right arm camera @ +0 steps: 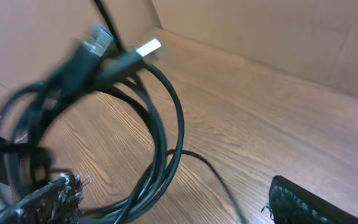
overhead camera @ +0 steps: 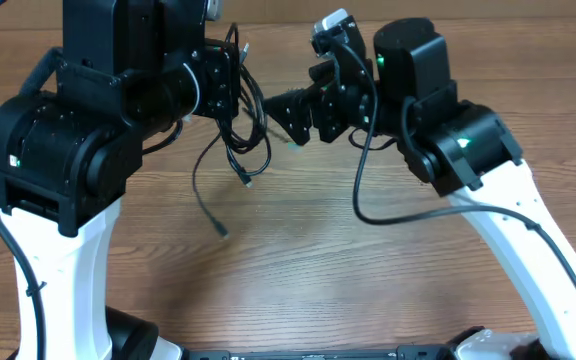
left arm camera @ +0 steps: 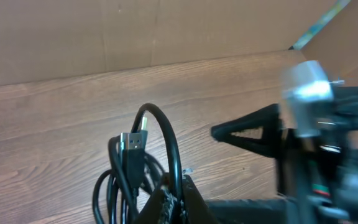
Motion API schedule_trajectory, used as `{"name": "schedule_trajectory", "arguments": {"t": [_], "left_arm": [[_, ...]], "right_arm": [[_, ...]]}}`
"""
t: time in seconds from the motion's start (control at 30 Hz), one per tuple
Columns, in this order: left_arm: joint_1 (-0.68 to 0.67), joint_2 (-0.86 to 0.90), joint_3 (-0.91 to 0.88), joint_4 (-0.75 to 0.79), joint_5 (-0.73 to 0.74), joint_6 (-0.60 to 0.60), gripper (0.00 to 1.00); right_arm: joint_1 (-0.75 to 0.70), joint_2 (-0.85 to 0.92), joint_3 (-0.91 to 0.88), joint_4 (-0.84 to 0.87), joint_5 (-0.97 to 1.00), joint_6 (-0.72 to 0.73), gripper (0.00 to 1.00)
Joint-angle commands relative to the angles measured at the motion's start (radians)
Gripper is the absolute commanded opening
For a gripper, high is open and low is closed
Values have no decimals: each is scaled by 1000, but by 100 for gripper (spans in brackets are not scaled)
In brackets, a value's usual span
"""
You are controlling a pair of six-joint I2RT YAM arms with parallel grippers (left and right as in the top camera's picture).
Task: Untangle cables
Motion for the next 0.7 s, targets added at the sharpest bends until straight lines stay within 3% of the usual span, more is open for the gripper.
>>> {"name": "schedule_trajectory", "arguments": {"t": [0.0, 0.33, 0.4, 0.5, 0.67], "left_arm": [[2, -46, 21, 10, 10, -14, 4], [2, -67, 21, -6, 15, -13, 4], [2, -67, 21, -15, 15, -13, 4], [2, -67, 21, -24, 15, -14, 4], [2, -73, 21, -49, 15, -13, 4]], "right_arm": [[-2, 57, 24, 3, 2, 5, 94], [16, 136, 24, 25, 0, 6, 87], [21, 147, 24, 30, 0, 6, 72], [26, 161, 24, 34, 0, 6, 4], [13, 166, 24, 31, 16, 13, 4]]}}
